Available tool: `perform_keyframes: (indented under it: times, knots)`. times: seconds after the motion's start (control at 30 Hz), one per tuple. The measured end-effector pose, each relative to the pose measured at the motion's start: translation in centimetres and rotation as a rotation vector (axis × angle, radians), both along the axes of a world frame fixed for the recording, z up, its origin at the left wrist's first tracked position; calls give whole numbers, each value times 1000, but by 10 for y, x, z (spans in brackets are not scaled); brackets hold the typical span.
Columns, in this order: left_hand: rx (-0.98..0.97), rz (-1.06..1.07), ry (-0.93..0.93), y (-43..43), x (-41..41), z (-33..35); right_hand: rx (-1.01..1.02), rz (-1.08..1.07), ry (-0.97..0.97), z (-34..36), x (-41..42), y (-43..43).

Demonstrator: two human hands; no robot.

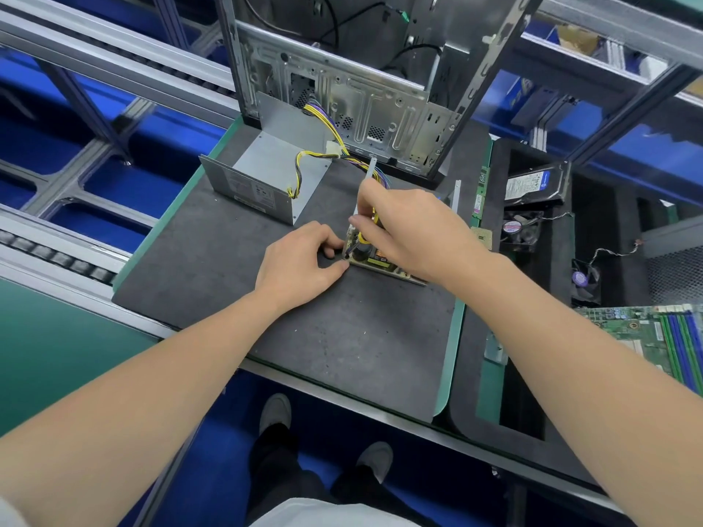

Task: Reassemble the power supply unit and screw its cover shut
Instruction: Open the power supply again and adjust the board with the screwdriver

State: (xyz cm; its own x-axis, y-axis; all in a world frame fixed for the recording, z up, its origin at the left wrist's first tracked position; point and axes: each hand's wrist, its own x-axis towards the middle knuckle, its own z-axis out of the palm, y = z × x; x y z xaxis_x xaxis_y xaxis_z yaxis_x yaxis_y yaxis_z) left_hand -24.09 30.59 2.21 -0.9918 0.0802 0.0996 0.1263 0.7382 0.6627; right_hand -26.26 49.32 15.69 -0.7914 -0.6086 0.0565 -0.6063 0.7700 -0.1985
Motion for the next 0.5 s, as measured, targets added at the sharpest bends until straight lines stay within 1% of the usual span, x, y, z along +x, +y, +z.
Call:
perform_keyframes:
  times: [0.33, 0.5]
  knots:
    - [-10, -4, -6, -1, -1, -3, 16, 30, -10, 5, 0, 0]
    - [53, 33, -15, 0, 1, -3, -88, -10, 3, 10, 1, 9]
